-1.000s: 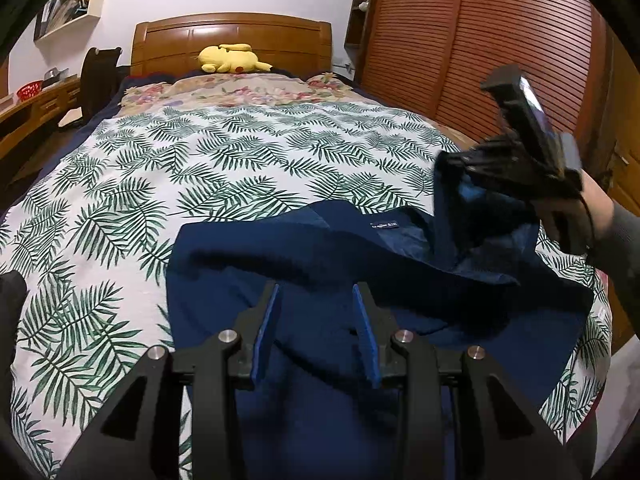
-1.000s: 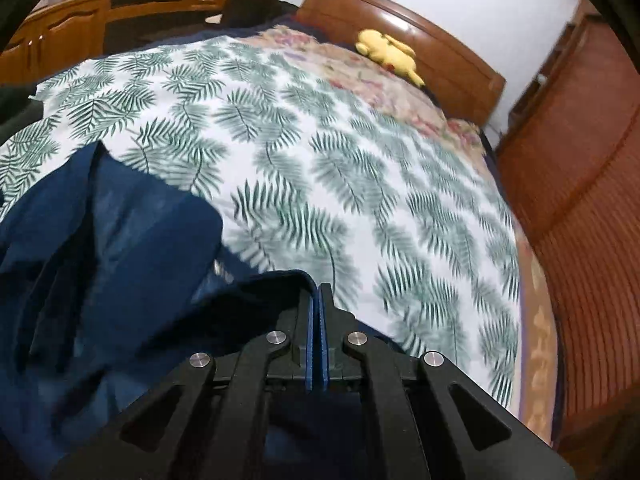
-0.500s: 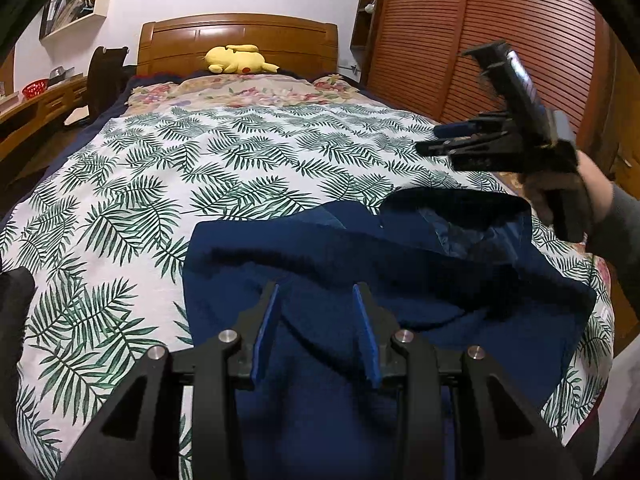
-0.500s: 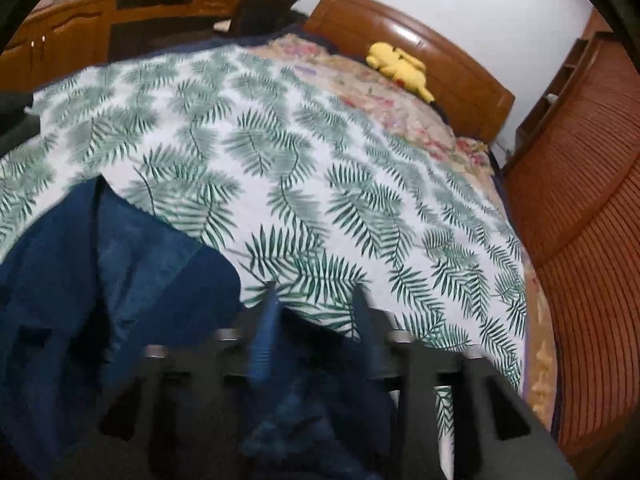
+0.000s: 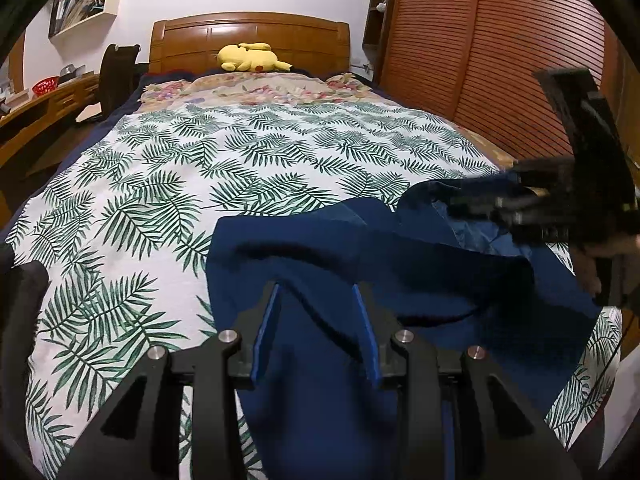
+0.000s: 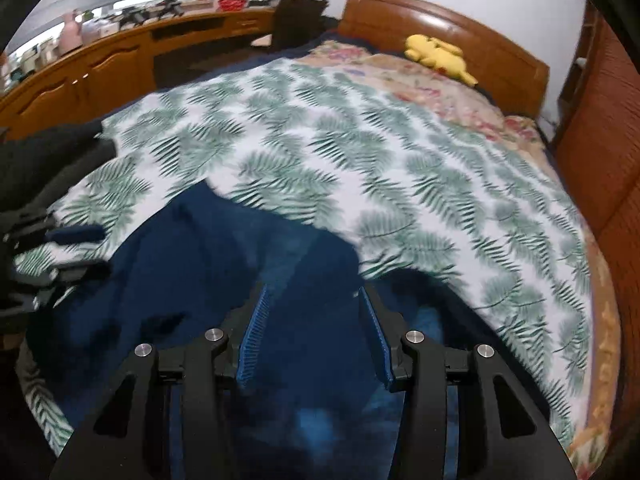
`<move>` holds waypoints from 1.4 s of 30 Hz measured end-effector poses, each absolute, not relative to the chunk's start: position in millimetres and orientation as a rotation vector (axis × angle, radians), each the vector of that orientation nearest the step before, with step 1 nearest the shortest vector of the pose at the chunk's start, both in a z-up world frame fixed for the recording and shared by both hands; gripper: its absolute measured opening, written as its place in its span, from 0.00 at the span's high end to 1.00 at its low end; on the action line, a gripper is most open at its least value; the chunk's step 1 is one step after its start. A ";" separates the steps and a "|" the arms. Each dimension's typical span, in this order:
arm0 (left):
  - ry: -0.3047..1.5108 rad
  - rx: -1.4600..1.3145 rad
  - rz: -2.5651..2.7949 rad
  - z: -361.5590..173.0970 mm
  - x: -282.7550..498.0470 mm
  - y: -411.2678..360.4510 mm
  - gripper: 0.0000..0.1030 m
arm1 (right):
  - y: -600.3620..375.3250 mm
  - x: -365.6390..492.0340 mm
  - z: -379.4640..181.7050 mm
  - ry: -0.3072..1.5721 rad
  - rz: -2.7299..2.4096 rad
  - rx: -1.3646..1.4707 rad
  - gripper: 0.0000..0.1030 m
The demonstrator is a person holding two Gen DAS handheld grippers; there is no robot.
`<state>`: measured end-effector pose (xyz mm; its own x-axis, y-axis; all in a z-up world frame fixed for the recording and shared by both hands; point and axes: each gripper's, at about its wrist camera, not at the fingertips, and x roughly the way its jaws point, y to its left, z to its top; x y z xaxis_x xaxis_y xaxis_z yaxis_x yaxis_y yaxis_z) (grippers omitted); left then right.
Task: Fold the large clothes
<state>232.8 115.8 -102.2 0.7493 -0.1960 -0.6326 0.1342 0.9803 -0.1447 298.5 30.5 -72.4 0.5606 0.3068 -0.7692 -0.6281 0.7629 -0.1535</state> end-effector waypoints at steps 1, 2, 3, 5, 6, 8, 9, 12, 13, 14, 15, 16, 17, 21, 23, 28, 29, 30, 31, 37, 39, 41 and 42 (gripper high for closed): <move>0.701 -0.092 -0.179 -102.3 232.0 117.2 0.66 | 33.3 296.0 -75.8 0.811 0.579 -0.445 0.55; 0.701 -0.093 -0.177 -102.6 231.6 118.3 0.66 | 36.1 293.1 -80.2 0.822 0.586 -0.449 0.55; 0.701 -0.094 -0.175 -103.0 230.9 119.8 0.66 | 40.0 290.2 -85.5 0.838 0.596 -0.452 0.55; 0.702 -0.097 -0.172 -103.1 230.2 122.0 0.66 | 42.5 285.5 -91.1 0.857 0.609 -0.454 0.55; 0.702 -0.098 -0.171 -103.2 229.8 122.8 0.66 | 43.9 283.5 -93.6 0.867 0.618 -0.447 0.55; 0.702 -0.099 -0.170 -103.0 229.4 123.7 0.66 | 46.0 281.0 -97.6 0.887 0.641 -0.427 0.55; 0.702 -0.100 -0.170 -102.9 229.1 124.1 0.66 | 48.0 279.4 -99.2 0.888 0.639 -0.433 0.55; 0.702 -0.098 -0.170 -102.7 229.2 124.1 0.66 | 52.3 277.9 -104.1 0.899 0.639 -0.441 0.55; 0.702 -0.098 -0.169 -102.8 229.1 124.7 0.66 | 53.2 277.9 -106.0 0.904 0.636 -0.445 0.55; 0.702 -0.098 -0.168 -102.8 229.0 124.5 0.66 | 52.5 277.6 -106.9 0.907 0.634 -0.447 0.55; 0.703 -0.097 -0.168 -102.9 228.8 124.4 0.66 | 52.1 277.9 -108.9 0.913 0.630 -0.452 0.55; 0.703 -0.098 -0.167 -103.0 228.3 125.2 0.66 | 51.1 278.7 -110.4 0.918 0.628 -0.455 0.55; 0.704 -0.098 -0.165 -103.3 228.3 126.0 0.66 | 50.1 280.7 -113.6 0.930 0.626 -0.462 0.55; 0.710 -0.100 -0.162 -105.2 228.6 127.3 0.66 | 62.1 290.0 -136.7 0.996 0.648 -0.604 1.00; 0.710 -0.102 -0.161 -105.1 229.8 127.6 0.66 | 70.0 301.4 -140.7 0.961 0.612 -0.686 1.00; 0.720 -0.101 -0.164 -108.3 234.2 126.9 0.66 | 73.1 349.0 -132.1 0.911 0.543 -0.671 1.00; 0.727 -0.099 -0.163 -110.2 235.9 127.2 0.66 | 74.9 356.5 -131.8 0.907 0.546 -0.672 1.00; 0.730 -0.099 -0.162 -111.1 236.6 127.1 0.66 | 78.5 361.6 -132.6 0.896 0.548 -0.690 1.00; 0.734 -0.100 -0.161 -112.3 237.6 127.8 0.66 | 82.4 362.9 -133.5 0.885 0.551 -0.710 1.00; 0.736 -0.096 -0.165 -112.1 238.6 126.5 0.66 | 100.0 375.6 -134.3 0.805 0.549 -0.760 1.00; 0.734 -0.092 -0.168 -111.7 237.6 125.3 0.66 | 99.7 384.3 -130.8 0.785 0.519 -0.737 1.00; 0.732 -0.090 -0.169 -111.1 237.0 124.2 0.66 | 96.4 391.9 -126.8 0.782 0.501 -0.713 1.00; 0.731 -0.090 -0.171 -110.6 236.7 123.8 0.66 | 94.8 393.0 -124.9 0.780 0.496 -0.705 1.00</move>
<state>236.7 123.8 -110.6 0.7317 -0.1860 -0.6558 0.1235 0.9823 -0.1408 393.0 94.8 -124.9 0.6184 0.1465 -0.7721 -0.6373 0.6683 -0.3837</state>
